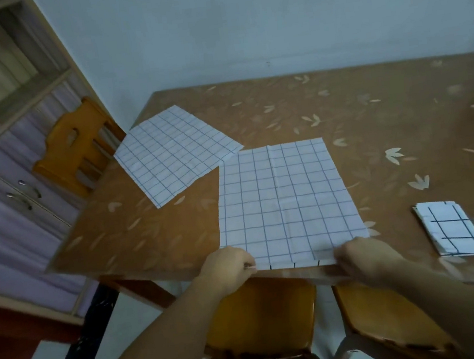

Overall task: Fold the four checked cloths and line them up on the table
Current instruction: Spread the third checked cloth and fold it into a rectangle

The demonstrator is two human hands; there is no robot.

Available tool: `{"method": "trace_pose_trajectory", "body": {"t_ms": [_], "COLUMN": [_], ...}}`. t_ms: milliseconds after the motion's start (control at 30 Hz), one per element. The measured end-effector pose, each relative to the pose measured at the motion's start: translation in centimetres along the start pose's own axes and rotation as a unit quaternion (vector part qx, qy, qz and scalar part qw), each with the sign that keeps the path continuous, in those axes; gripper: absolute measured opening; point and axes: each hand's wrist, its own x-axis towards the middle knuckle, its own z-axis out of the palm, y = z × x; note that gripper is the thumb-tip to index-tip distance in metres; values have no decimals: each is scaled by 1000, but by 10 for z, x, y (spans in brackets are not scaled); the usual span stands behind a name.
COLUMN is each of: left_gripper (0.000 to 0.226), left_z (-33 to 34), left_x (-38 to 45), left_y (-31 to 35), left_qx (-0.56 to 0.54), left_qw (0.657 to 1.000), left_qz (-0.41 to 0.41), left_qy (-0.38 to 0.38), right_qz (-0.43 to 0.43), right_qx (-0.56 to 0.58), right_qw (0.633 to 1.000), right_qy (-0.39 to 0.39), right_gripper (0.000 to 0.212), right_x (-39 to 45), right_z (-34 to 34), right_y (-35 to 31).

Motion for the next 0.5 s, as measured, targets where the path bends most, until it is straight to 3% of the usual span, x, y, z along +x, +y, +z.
{"method": "trace_pose_trajectory", "body": {"t_ms": [167, 333, 433, 500], "left_gripper": [22, 52, 28, 30], "left_z": [-23, -45, -50, -52], "left_x": [-17, -35, -37, -31], "left_y": [-13, -28, -30, -31], "left_qx": [-82, -247, -305, -326], "left_qw": [994, 967, 950, 943], "left_qz": [-20, -53, -60, -69], "left_qy": [-73, -35, -7, 16], "right_qz": [51, 102, 135, 152], "right_qx": [52, 75, 73, 70], "right_qw": [997, 992, 988, 985], "right_qy": [-35, -10, 28, 49], "right_gripper": [18, 22, 19, 21], "right_x": [-16, -30, -31, -27], "right_z": [-18, -37, -50, -54], "right_y": [-8, -12, -11, -10]}}
